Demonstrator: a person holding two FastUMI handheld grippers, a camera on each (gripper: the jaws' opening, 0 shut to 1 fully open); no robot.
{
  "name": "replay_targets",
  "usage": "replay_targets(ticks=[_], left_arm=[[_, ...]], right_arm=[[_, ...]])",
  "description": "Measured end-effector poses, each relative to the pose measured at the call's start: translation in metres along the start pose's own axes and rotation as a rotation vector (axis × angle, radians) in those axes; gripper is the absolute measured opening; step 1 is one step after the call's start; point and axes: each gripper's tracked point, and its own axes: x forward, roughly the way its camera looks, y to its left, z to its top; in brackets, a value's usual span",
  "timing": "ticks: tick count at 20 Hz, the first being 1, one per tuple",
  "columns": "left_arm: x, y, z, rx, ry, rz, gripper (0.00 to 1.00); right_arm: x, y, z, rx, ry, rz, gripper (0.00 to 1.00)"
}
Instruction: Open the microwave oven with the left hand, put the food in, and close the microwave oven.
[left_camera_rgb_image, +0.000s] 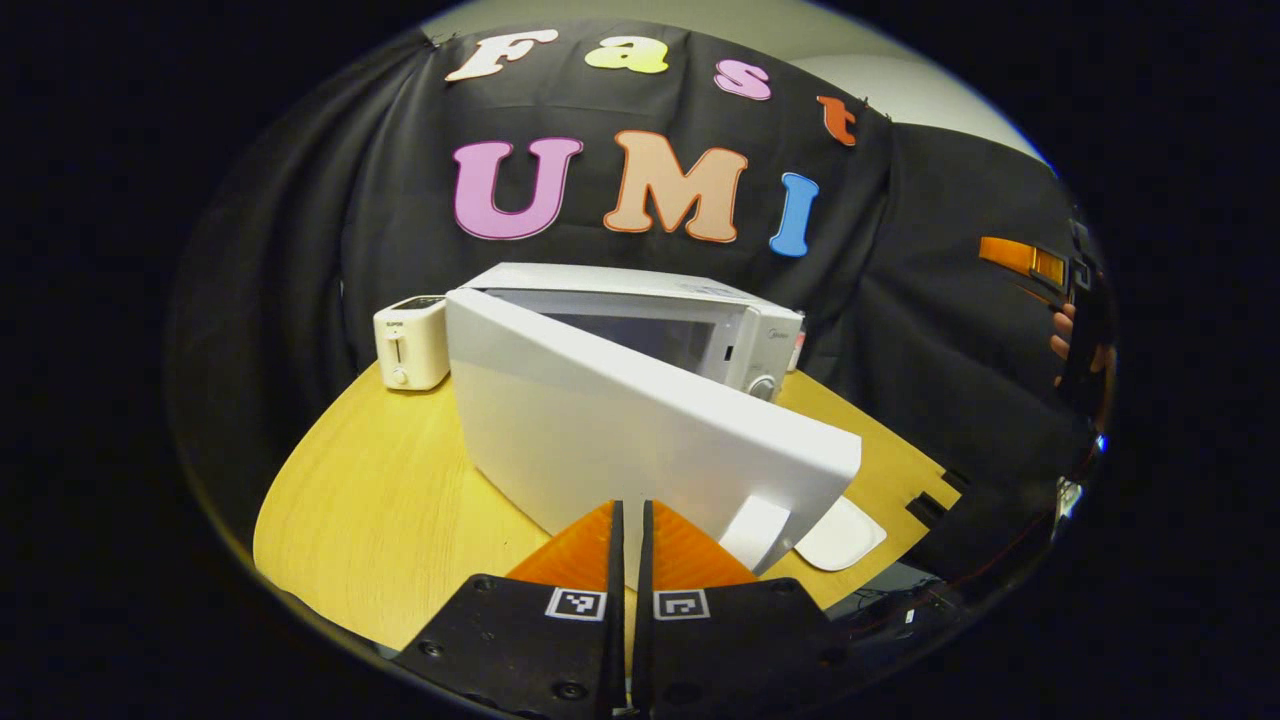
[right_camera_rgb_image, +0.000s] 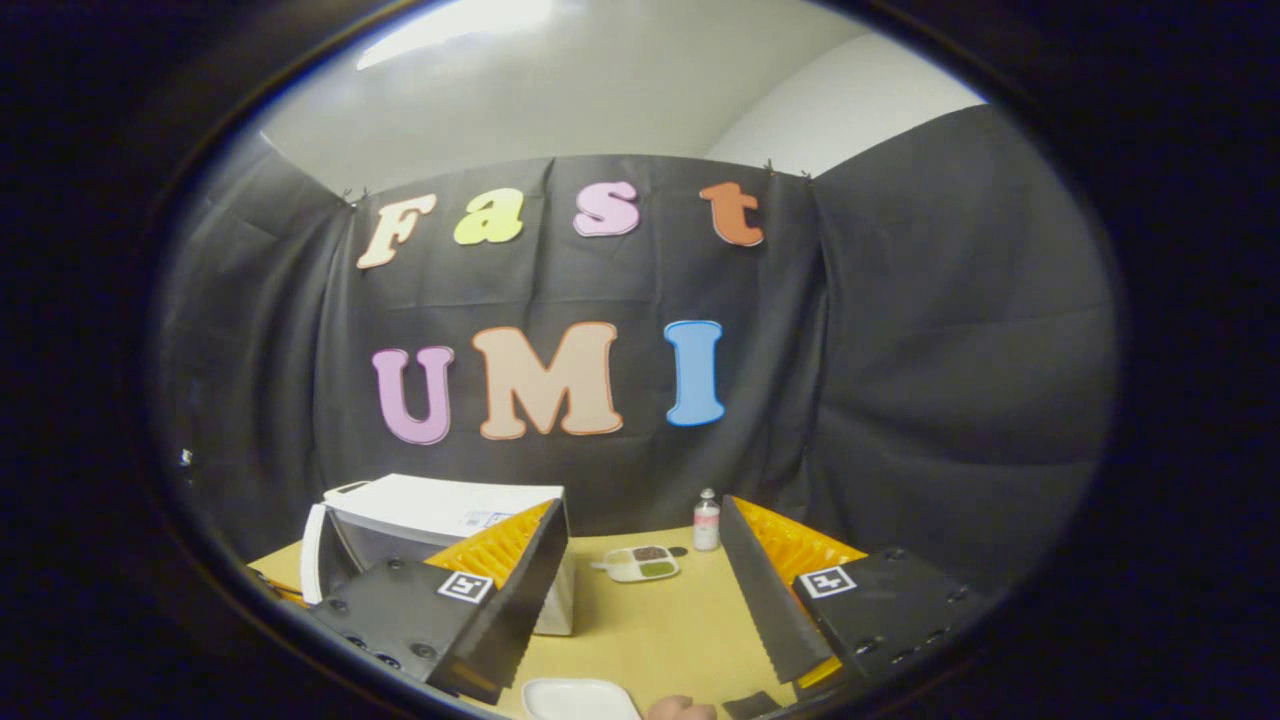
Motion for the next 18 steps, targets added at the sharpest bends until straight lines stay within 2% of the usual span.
replay_targets(ticks=[1,2,3,6,7,8,13,14,16,17,18], left_arm=[[0.008,-0.004,0.003,0.005,0.001,-0.015,0.11],[0.013,-0.006,0.006,0.01,0.002,-0.025,0.11],[0.017,-0.01,0.008,0.015,0.003,-0.034,0.03],[0.032,-0.017,0.014,0.031,0.01,-0.067,0.03],[0.036,-0.019,0.016,0.042,0.012,-0.078,0.11],[0.041,-0.021,0.018,0.055,0.015,-0.088,0.03],[0.064,-0.032,0.028,0.092,0.022,-0.13,0.03],[0.069,-0.034,0.031,0.095,0.024,-0.135,0.03],[0.08,-0.036,0.034,0.093,0.026,-0.142,0.03],[0.086,-0.037,0.035,0.091,0.027,-0.144,0.03],[0.091,-0.038,0.037,0.089,0.03,-0.143,0.03]], right_arm=[[-0.002,-0.009,0.002,-0.002,-0.004,-0.021,0.9],[-0.004,-0.017,0.004,-0.004,-0.005,-0.04,0.9],[-0.006,-0.024,0.006,-0.006,-0.007,-0.058,0.9],[-0.01,-0.042,0.01,-0.004,-0.007,-0.109,0.9],[-0.012,-0.045,0.011,0.004,-0.006,-0.119,0.95],[-0.012,-0.048,0.01,0.007,-0.002,-0.131,0.9],[-0.016,-0.065,0.008,0.014,0.013,-0.179,0.9],[-0.016,-0.067,0.007,0.019,0.014,-0.184,0.95],[-0.017,-0.072,0.008,0.019,0.015,-0.197,0.95],[-0.017,-0.075,0.01,0.025,0.014,-0.208,0.9],[-0.017,-0.077,0.011,0.038,0.014,-0.212,0.95]])
